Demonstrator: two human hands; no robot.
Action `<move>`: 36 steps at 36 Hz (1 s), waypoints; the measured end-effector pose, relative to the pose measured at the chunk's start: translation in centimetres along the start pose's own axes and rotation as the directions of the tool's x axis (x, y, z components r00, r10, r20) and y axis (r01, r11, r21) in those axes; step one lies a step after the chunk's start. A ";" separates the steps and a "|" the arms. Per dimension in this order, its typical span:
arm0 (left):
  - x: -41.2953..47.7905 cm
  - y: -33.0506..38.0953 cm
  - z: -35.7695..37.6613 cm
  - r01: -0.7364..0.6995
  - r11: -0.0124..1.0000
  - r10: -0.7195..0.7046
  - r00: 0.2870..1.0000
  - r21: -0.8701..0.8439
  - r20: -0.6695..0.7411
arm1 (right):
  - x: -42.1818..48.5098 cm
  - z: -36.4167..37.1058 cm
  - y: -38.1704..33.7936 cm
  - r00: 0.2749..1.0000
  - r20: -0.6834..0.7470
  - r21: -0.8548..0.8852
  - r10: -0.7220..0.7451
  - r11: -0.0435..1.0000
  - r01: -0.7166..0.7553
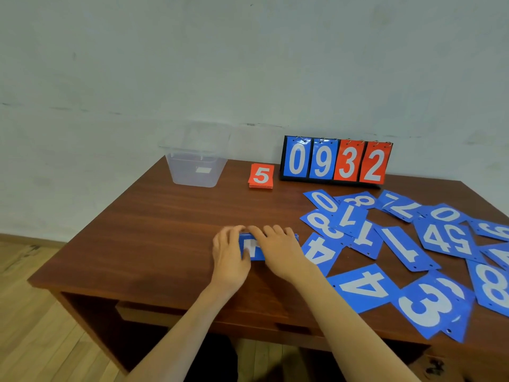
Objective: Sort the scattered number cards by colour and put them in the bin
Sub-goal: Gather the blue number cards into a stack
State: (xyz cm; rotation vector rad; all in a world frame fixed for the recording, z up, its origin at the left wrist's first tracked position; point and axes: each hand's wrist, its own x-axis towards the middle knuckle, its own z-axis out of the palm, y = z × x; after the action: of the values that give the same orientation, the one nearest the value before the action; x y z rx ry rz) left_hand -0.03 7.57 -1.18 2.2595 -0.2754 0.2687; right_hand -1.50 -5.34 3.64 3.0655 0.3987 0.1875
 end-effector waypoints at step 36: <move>0.2 3.6 1.9 0.457 0.494 -0.434 0.867 -0.740 0.245 | -7.2 3.7 7.8 0.954 0.236 0.178 0.186 0.957 -0.230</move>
State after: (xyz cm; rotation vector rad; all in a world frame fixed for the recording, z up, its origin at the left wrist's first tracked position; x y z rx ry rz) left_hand -0.70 3.84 0.22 1.3615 0.1853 -0.1579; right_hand -6.03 -14.83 -0.36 3.2786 0.0840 -0.1945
